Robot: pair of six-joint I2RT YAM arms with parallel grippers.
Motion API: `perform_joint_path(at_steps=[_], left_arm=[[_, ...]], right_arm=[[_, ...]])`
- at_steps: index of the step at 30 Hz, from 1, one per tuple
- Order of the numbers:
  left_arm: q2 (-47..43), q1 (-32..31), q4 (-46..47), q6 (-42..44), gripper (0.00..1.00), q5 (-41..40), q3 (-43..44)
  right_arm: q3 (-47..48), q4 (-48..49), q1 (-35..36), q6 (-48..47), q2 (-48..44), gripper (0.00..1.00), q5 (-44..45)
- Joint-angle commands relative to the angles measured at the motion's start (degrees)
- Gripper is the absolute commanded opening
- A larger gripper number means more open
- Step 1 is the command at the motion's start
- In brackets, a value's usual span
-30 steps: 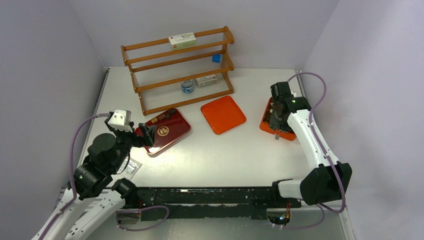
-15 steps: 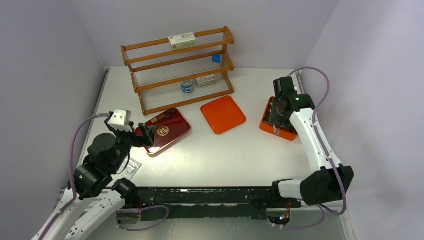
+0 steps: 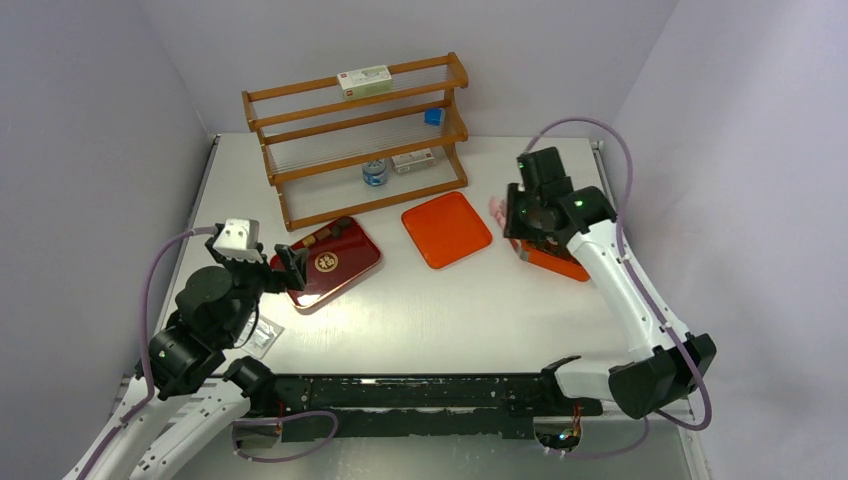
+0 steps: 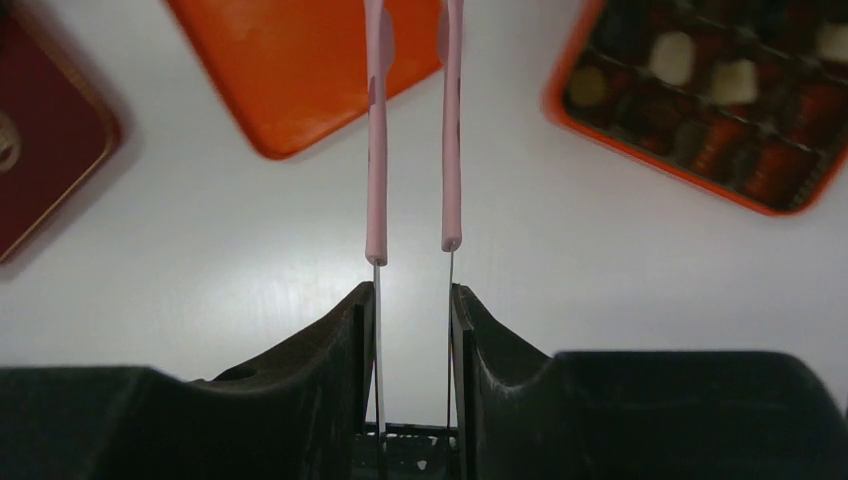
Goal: Pack the chocolate
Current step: Place the fake chocolate in the packing bottle, then pick up the fake chocolate from the plate.
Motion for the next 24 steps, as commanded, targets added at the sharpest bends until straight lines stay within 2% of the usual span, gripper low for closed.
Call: perform_joint_path(at_steps=[1,7,11,17,24], left_arm=[[-0.89,0.2,1.25,0.24,0.98,-2.58,0.12],[-3.18,0.29,1.12,-0.19,0.98,-5.44,0.13],[-6.64,0.37,1.73,-0.34,0.98,-7.66,-0.28],[-11.09,0.47,2.62,-0.43,0.98,-9.58,-1.28],[-11.43,0.62,2.13,-0.7,0.98,-10.15,-0.86]], right_arm=[[1.76,5.88,8.79,1.35,0.58,0.35,-0.21],[2.89,12.52,18.22,1.87,6.01,0.35,0.02],[5.93,16.03,24.5,3.17,11.54,0.35,3.23],[14.07,18.2,32.58,3.51,23.72,0.35,7.15],[23.97,18.2,38.86,2.29,36.4,0.37,11.69]])
